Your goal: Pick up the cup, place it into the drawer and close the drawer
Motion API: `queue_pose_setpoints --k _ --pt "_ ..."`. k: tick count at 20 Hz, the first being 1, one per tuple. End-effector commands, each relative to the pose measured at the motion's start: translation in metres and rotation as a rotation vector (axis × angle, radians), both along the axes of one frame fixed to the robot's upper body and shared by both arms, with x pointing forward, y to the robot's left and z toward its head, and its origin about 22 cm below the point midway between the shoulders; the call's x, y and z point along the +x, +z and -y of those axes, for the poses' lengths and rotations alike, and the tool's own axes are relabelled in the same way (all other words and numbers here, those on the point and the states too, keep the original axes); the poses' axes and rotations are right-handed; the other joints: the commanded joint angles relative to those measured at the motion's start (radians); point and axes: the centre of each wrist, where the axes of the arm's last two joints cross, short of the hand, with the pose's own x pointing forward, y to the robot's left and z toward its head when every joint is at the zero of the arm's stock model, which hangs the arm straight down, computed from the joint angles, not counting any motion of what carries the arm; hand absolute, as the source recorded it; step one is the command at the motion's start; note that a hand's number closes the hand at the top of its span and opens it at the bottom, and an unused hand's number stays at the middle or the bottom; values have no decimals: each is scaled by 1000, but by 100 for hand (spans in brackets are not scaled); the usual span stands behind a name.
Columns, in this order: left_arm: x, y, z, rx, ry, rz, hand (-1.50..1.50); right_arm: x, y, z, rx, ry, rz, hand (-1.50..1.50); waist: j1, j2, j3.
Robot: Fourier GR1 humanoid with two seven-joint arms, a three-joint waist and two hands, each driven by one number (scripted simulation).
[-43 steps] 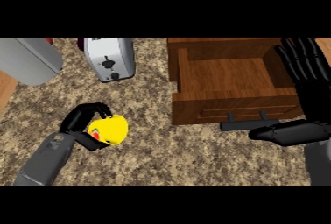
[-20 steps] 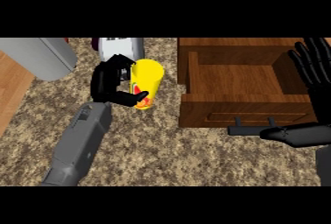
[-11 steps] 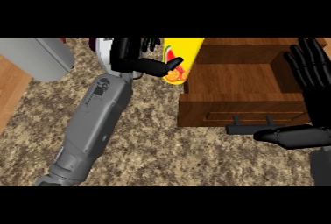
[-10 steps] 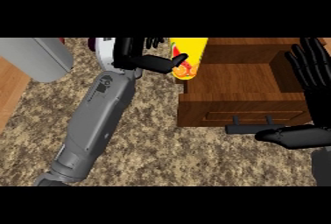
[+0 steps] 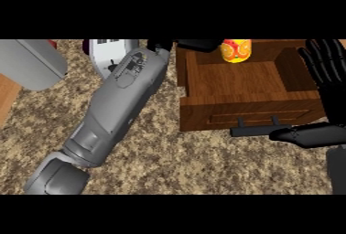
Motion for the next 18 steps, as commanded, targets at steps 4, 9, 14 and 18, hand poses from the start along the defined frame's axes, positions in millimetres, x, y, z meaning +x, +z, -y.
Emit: queue_pose_setpoints --k 4,9,14,18 --pt "7 -11 11 129 35 -116 150 6 8 0 9 28 21 -150 -41 11 1" --pt "6 -33 8 263 -36 -202 150 9 6 -24 -11 77 29 -150 -91 24 1" --pt "2 -57 0 288 -26 -241 150 14 12 -39 -6 143 57 -150 -139 37 1" --pt "-2 -61 1 198 -60 -230 -150 16 12 -30 -1 175 50 -150 -150 38 0"
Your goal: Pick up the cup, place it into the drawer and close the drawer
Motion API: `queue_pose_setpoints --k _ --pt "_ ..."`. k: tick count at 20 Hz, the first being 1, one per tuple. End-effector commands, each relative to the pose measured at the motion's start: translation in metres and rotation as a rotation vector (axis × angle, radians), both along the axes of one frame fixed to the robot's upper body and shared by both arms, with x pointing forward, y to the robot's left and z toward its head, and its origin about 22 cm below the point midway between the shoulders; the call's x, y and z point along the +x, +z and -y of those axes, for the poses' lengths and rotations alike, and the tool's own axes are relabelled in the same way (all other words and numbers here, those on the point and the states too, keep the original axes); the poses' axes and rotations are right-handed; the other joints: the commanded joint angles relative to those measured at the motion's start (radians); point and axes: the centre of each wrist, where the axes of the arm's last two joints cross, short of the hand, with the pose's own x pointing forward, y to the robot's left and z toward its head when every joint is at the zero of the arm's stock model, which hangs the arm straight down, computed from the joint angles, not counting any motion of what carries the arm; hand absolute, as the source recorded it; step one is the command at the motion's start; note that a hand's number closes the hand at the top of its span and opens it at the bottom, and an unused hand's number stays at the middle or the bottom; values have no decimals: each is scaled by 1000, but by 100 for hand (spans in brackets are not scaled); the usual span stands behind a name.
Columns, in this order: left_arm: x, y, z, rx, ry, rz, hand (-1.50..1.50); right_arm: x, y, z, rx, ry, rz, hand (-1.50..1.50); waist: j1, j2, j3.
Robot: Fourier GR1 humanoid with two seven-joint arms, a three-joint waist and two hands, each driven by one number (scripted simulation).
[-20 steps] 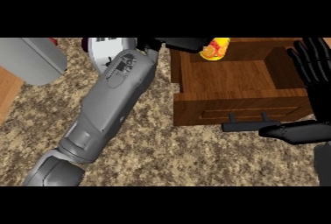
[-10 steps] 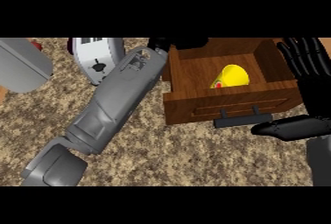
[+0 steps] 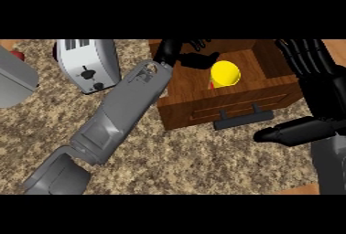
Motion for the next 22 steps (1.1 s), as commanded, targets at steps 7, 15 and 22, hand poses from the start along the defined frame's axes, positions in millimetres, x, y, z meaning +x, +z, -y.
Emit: queue_pose_setpoints --k 7,15,22 --pt "-5 2 1 -281 -55 62 -150 0 0 -38 -12 381 -12 150 -14 5 -2" --pt "-3 6 1 -404 34 134 -150 -12 -4 -34 -439 537 -179 150 48 -20 -3" --pt "-3 -12 -10 -445 81 102 -150 -15 -17 -30 -752 328 -164 -150 126 -24 -1"
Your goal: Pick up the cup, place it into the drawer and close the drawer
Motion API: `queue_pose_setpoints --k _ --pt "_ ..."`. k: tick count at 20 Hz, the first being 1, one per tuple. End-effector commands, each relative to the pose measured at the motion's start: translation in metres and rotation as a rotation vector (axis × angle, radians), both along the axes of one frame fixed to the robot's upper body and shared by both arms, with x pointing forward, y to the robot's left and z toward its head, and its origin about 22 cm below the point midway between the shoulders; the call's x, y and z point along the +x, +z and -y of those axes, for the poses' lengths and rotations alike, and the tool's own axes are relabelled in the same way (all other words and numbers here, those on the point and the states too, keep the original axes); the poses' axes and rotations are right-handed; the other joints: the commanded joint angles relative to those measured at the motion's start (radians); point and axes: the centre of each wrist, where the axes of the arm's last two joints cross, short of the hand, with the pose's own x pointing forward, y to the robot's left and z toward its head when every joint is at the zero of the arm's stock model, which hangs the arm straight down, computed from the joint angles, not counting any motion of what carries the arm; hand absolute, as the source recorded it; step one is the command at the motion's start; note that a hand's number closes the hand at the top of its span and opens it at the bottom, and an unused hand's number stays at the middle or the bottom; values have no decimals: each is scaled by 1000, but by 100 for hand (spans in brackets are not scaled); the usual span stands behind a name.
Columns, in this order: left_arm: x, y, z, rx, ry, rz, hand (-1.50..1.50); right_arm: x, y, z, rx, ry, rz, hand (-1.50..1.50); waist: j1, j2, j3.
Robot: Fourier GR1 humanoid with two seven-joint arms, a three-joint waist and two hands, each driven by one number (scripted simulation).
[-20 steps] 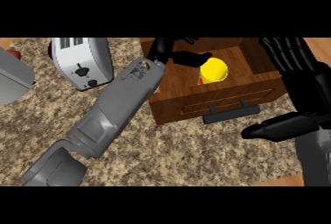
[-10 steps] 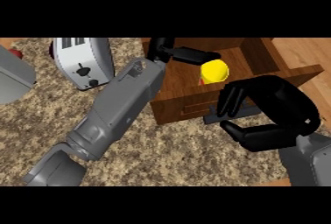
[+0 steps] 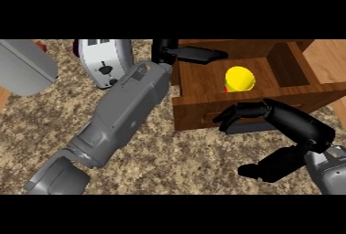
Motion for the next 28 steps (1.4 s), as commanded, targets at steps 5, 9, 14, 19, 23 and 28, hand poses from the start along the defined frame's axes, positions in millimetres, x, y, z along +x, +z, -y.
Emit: queue_pose_setpoints --k 5,9,14,19,23,28 --pt "-2 -11 -8 -101 -1 3 -150 5 -64 -11 -240 -158 33 -150 97 -15 0" --pt "-3 -24 -25 -126 -19 16 -150 34 -107 -6 -325 -156 -24 -150 134 -10 1" --pt "-9 -41 -49 -138 -6 5 -150 45 -161 -6 -425 -150 -61 150 162 -15 1" --pt "-16 -56 -66 -141 -14 8 -150 86 -158 16 -385 -224 -36 150 190 -7 3" --pt "-14 -58 -100 -169 -17 7 -150 112 -137 27 -272 -304 60 150 203 1 3" --pt "-18 -59 -110 -153 -48 -17 -150 141 -94 49 -189 -437 117 150 247 10 5"
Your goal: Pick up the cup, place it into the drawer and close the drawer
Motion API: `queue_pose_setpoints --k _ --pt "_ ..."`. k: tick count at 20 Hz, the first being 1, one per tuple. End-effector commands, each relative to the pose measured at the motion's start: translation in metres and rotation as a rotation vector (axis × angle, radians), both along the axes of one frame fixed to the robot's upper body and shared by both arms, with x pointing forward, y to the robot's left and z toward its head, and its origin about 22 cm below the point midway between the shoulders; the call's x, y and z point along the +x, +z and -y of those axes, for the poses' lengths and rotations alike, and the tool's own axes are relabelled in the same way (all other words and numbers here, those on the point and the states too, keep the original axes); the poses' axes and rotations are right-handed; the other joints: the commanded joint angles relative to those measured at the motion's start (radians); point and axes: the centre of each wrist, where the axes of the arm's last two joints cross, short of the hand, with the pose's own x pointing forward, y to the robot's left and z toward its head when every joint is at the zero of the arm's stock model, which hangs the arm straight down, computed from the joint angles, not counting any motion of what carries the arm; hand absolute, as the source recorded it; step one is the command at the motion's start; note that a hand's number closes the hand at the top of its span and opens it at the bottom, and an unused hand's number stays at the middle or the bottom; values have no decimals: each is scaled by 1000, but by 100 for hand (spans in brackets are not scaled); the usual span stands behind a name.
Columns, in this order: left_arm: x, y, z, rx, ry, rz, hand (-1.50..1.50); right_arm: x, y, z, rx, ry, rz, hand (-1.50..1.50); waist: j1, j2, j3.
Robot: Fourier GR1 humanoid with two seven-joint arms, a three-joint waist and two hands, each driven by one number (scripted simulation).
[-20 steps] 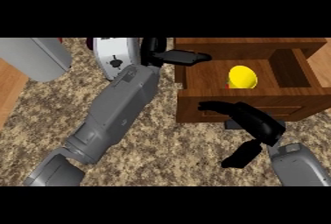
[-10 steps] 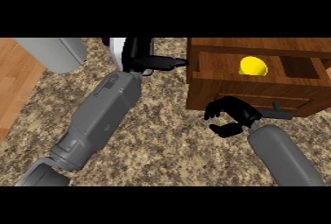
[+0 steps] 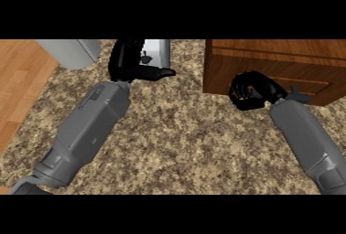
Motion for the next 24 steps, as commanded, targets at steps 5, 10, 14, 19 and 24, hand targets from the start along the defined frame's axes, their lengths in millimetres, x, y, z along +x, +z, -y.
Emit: queue_pose_setpoints --k 5,10,14,19,24 --pt "-8 -10 -26 6 -39 -13 -150 34 59 26 77 -165 104 150 44 12 -1" --pt "-12 -15 -29 16 -51 -11 -150 37 83 43 118 -178 107 150 71 14 -2" --pt "-12 -10 -24 3 -85 -10 -150 36 88 49 141 -165 112 150 74 19 -2" --pt "-15 -15 -24 -10 -91 -5 -150 33 95 61 174 -157 107 150 90 25 -2" --pt "-16 -15 -29 -6 -106 -5 -150 29 104 76 181 -148 93 150 93 23 -3"
